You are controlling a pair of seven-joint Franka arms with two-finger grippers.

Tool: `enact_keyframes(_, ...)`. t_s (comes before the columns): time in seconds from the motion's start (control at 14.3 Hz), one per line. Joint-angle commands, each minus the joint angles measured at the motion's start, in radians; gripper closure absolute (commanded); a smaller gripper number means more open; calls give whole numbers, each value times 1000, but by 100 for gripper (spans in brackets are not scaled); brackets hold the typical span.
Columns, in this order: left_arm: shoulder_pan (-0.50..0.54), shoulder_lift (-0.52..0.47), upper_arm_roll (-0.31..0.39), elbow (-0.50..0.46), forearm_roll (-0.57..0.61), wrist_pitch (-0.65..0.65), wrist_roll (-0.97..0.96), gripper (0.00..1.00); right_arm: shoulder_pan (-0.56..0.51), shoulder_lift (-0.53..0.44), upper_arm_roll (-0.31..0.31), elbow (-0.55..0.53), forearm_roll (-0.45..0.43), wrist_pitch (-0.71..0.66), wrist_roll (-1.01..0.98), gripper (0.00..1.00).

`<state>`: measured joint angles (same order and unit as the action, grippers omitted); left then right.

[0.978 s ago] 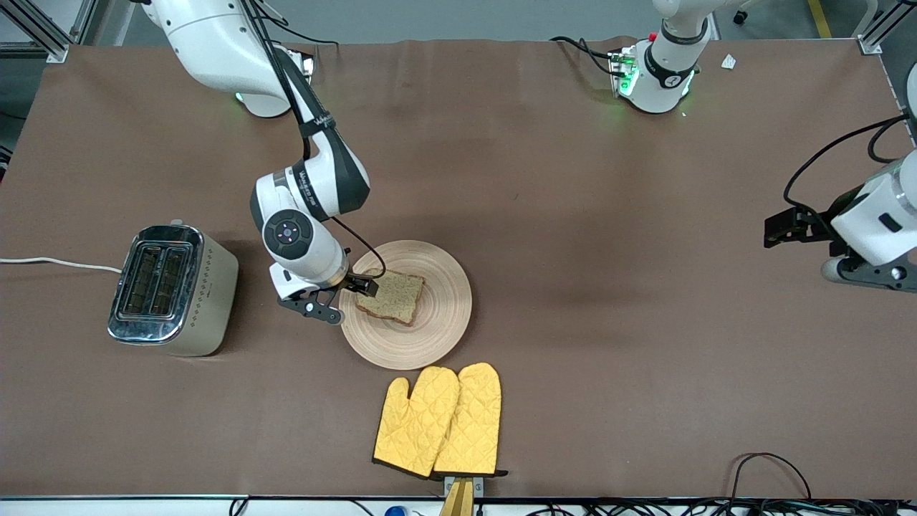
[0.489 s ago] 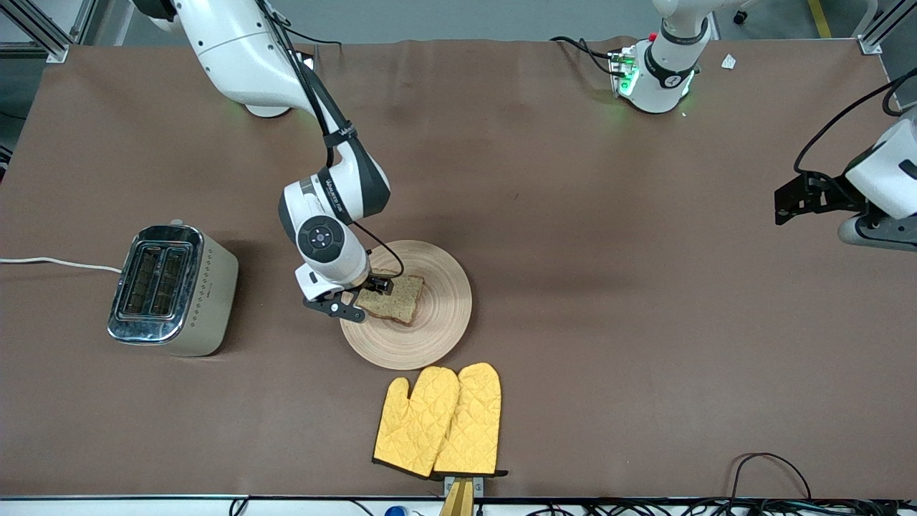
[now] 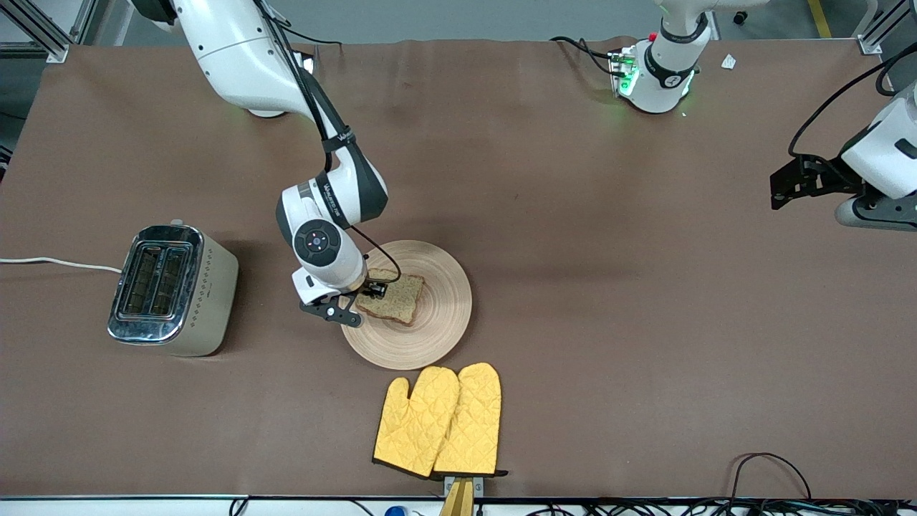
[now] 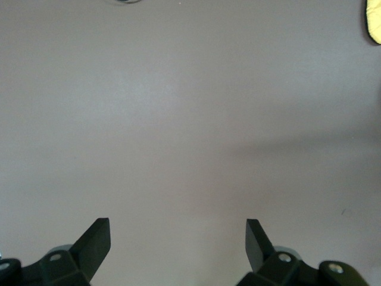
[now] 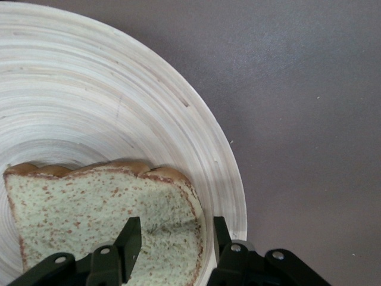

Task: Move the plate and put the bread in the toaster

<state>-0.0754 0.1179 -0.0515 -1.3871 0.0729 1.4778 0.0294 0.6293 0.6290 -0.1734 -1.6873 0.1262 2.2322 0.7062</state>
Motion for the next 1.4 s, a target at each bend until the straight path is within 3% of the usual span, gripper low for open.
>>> enact_keyframes(0.0,-37,-64,50,-94,-47,36,-6,0,-13,4,3,3,18,0,-5,43)
enact_keyframes(0.63,-17,-83,65,-125,-82,56,-39,0,-11,14,3,0,18,1,1,46)
enact_keyframes(0.91,-17,-73,64,-119,-81,56,-39,0,-11,15,5,-2,20,4,1,58)
enact_keyframes(1.33,-15,-75,64,-116,-82,56,-39,0,-16,18,5,-2,21,7,-1,61)
